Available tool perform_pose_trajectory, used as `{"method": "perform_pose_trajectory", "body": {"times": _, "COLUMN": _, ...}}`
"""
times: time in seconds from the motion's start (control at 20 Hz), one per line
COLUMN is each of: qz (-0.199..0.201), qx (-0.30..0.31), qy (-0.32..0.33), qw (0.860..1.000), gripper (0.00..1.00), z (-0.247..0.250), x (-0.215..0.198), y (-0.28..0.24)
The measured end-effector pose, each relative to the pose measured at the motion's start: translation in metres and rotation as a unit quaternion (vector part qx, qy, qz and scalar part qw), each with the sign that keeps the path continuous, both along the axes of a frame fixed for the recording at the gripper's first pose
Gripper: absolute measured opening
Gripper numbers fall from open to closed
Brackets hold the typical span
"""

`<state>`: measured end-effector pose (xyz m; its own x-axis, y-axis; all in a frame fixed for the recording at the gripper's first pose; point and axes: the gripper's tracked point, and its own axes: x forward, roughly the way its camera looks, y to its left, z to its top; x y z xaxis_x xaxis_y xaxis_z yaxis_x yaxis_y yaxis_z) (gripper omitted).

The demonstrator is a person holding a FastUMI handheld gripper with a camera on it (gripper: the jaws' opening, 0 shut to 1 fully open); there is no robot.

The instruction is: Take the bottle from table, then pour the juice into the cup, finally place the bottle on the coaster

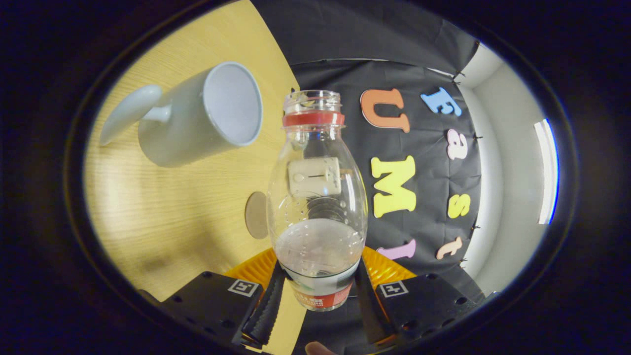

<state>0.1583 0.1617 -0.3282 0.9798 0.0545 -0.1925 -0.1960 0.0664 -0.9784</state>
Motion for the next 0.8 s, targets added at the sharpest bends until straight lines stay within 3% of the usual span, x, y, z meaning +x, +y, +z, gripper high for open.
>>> {"method": "perform_pose_trajectory", "body": {"times": 0.8, "qz": 0.015, "qx": -0.082, "qy": -0.024, "qw": 0.996, "gripper": 0.74, "z": 0.019, "x": 0.002, "y": 0.009}}
